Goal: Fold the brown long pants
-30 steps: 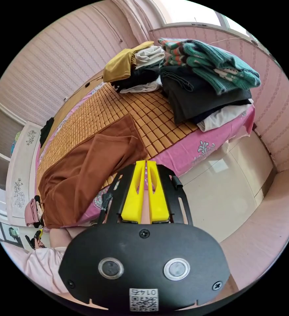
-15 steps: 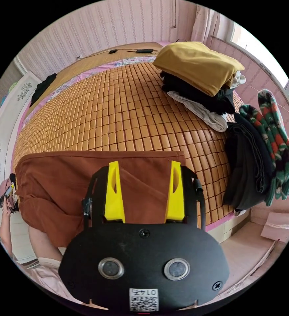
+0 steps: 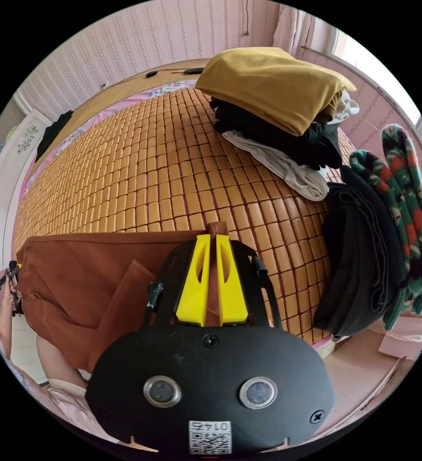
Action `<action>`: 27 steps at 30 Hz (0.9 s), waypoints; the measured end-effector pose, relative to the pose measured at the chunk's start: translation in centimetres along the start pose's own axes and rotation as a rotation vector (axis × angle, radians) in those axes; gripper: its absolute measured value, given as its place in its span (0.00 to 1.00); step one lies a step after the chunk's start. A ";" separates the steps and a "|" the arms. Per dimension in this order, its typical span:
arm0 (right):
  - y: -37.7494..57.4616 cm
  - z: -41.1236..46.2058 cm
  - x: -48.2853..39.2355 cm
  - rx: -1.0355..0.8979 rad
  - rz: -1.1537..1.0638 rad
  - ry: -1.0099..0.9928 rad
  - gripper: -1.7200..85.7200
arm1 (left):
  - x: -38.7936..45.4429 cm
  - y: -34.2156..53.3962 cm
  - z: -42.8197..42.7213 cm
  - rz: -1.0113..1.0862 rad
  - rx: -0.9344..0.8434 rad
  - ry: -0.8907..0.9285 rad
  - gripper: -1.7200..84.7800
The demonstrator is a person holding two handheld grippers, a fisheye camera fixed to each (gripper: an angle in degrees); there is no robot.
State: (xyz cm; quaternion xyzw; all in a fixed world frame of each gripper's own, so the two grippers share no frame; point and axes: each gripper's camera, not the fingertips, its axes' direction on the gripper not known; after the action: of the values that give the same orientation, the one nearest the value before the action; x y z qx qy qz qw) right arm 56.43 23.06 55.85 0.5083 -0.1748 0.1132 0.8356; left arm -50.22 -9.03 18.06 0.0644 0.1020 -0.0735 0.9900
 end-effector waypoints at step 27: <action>5.2 -2.2 -14.1 -0.011 -0.232 -0.217 0.19 | 2.3 8.8 -4.2 0.006 0.034 0.218 0.09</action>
State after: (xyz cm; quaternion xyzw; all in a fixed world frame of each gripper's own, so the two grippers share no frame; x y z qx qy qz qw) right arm 42.02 27.25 53.35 0.5295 -0.2050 -0.0405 0.8221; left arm -47.46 -0.13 14.44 0.0891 0.2075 -0.0650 0.9720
